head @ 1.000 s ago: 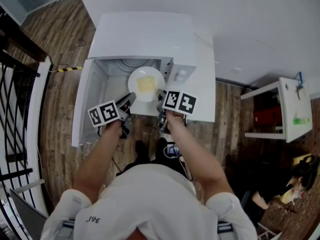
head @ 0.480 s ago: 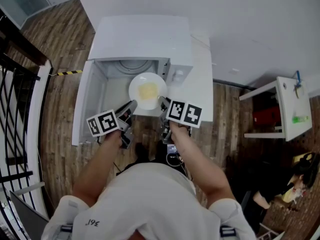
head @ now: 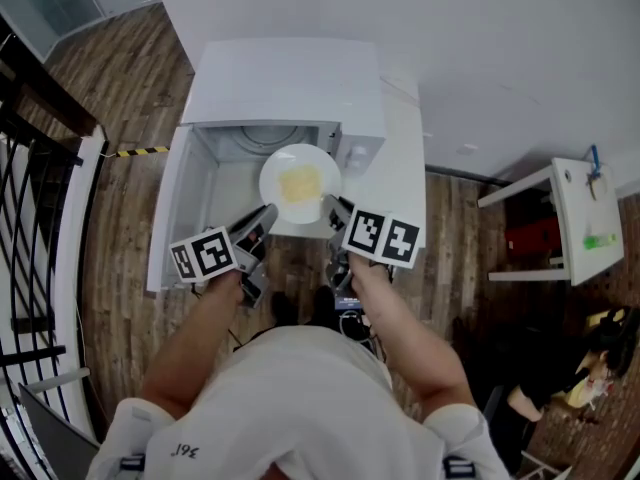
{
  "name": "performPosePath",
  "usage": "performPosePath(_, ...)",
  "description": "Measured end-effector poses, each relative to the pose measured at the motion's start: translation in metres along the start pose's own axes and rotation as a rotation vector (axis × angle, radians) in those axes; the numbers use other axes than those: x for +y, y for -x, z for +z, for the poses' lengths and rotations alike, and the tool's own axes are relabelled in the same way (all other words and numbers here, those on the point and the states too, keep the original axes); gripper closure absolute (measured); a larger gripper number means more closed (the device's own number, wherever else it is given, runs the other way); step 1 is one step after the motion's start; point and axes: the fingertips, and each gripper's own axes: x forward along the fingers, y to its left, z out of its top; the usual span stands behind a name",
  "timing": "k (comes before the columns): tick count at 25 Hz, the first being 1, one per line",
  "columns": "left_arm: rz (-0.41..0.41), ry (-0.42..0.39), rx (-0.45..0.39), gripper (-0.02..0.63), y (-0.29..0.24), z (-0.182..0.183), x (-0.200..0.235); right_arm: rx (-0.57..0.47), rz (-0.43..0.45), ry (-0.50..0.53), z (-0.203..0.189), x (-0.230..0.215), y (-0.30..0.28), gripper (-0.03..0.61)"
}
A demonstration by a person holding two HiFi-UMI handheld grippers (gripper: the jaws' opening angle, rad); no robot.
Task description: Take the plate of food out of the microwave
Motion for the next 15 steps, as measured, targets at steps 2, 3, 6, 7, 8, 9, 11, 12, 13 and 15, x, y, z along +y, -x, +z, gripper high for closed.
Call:
performPosePath(2,-0.004,-0.008,-0.002,0.554,0.001,0.004,-0.004,-0.007,0.005,0.003,0.004,0.004,0.002,0.506)
performPosePath(3,-0.005,-0.012,-0.002,0.554,0.002,0.005,-0.006,-0.01,0.007,0.005,0.005,0.005,0.004,0.506)
performPosePath(6,-0.011,-0.018,-0.003,0.554,0.003,0.008,-0.011,-0.018,0.01,0.01,0.009,0.009,0.007,0.506)
performPosePath(7,-0.012,-0.017,-0.003,0.554,0.003,0.009,-0.012,-0.02,0.01,0.011,0.01,0.01,0.007,0.506)
performPosePath(8,-0.014,-0.018,-0.003,0.554,0.003,0.01,-0.012,-0.022,0.011,0.012,0.012,0.011,0.007,0.506)
performPosePath(9,-0.016,-0.022,-0.005,0.554,0.002,0.012,-0.014,-0.024,0.012,0.014,0.014,0.012,0.007,0.506)
performPosePath(11,-0.023,-0.034,-0.011,0.554,0.0,0.02,-0.017,-0.033,0.018,0.016,0.022,0.015,0.005,0.506)
performPosePath(12,-0.026,-0.042,-0.014,0.554,-0.002,0.025,-0.019,-0.039,0.02,0.018,0.028,0.017,0.004,0.506)
performPosePath(13,-0.027,-0.049,-0.017,0.554,-0.004,0.03,-0.021,-0.044,0.021,0.022,0.033,0.019,0.003,0.506)
performPosePath(15,-0.024,-0.064,-0.018,0.554,-0.009,0.039,-0.022,-0.052,0.017,0.028,0.044,0.021,-0.001,0.506)
